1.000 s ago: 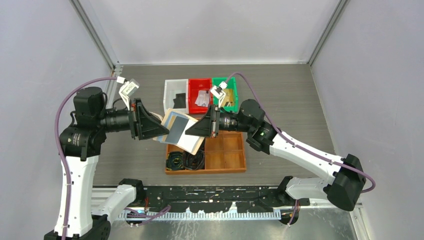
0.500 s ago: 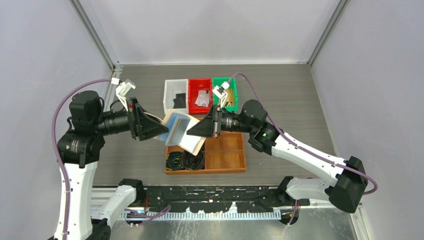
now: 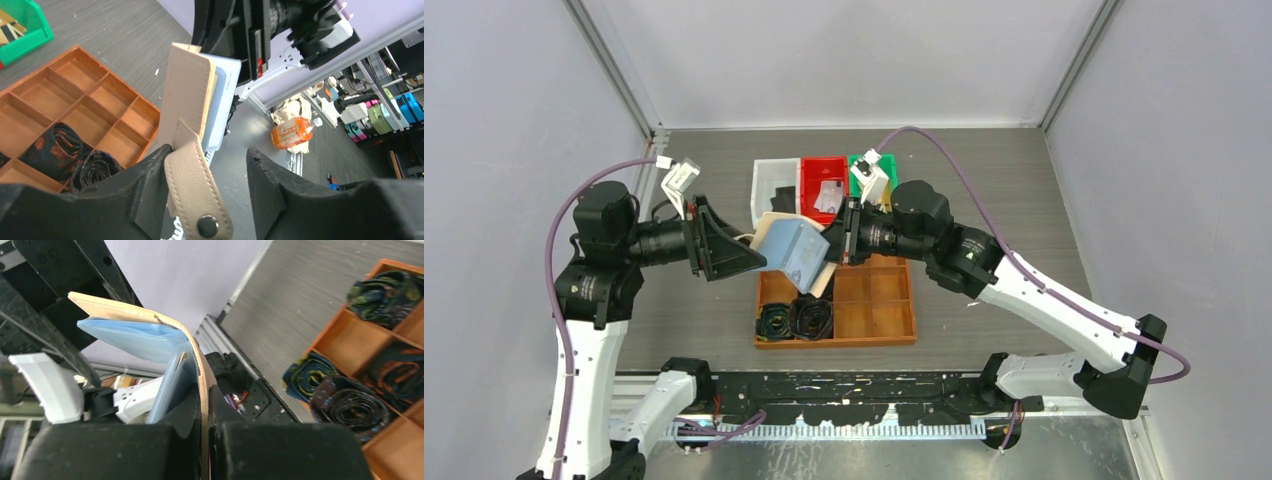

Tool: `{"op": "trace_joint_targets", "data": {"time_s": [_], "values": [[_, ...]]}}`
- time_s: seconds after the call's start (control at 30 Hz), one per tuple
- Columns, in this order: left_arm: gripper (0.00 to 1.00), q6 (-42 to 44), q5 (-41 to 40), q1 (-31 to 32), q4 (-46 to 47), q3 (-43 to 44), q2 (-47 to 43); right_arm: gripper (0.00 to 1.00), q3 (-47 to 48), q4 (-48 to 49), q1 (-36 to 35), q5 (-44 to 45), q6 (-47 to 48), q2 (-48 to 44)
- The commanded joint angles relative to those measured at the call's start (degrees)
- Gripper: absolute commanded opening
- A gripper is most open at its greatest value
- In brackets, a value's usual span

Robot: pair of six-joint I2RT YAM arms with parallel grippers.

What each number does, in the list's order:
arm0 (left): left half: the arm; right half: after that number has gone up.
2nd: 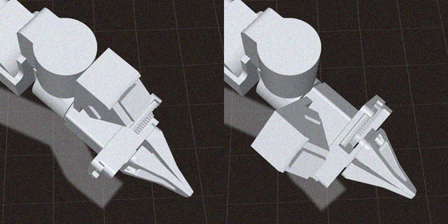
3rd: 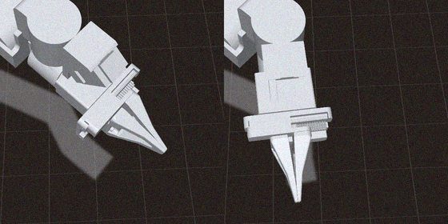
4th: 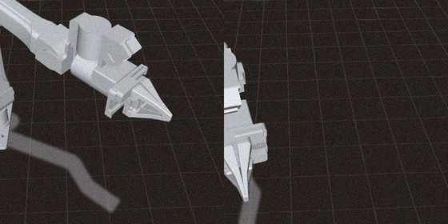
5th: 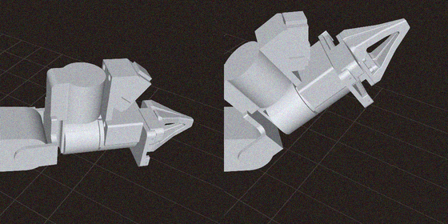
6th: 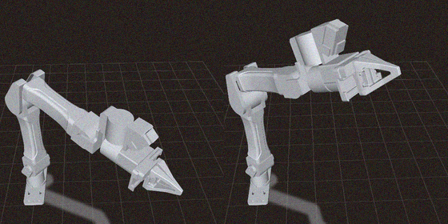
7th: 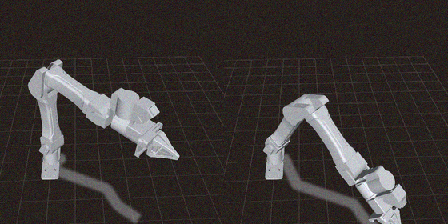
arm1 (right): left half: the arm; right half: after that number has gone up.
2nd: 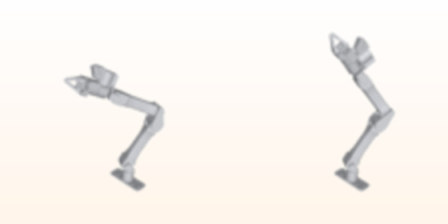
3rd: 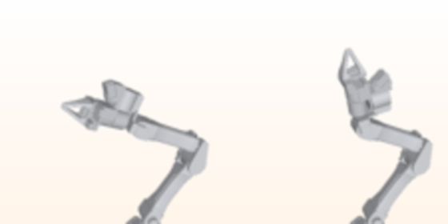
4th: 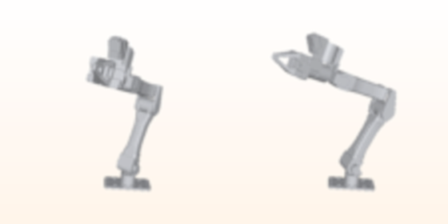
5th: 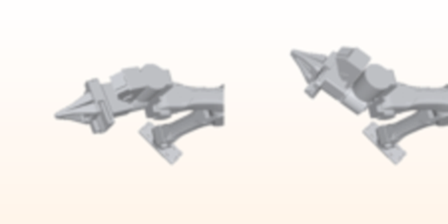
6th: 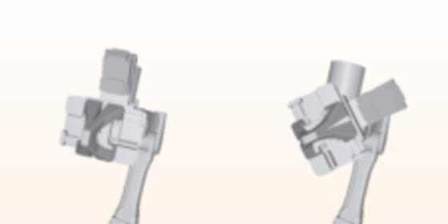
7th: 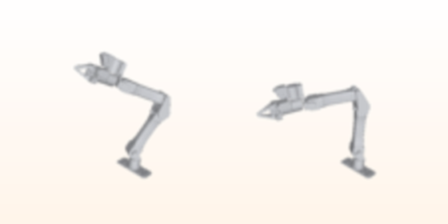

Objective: Take the credit cards out of the card holder
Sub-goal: Remove the credit card from the card holder.

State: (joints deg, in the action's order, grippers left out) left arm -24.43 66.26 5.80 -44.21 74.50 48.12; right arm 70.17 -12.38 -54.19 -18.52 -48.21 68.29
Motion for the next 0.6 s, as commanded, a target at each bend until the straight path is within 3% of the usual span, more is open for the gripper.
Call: {"op": "trace_joint_targets", "data": {"time_s": [0.0,0.17,0.57], "values": [[0.6,-4.22,3.05,-0.35,8.66,-4.9,-2.76,0.01,10.08,-18.1,-4.4,17.56,3.31,1.59],[0.68,-11.28,4.37,-0.34,21.76,-13.97,-6.75,0.01,19.01,-28.76,-9.69,30.31,4.08,6.35],[0.68,-8.8,4.71,-0.24,24.35,-18.61,-9.73,0.01,33.04,-37.89,-15.42,41.29,3.67,15.19]]}}
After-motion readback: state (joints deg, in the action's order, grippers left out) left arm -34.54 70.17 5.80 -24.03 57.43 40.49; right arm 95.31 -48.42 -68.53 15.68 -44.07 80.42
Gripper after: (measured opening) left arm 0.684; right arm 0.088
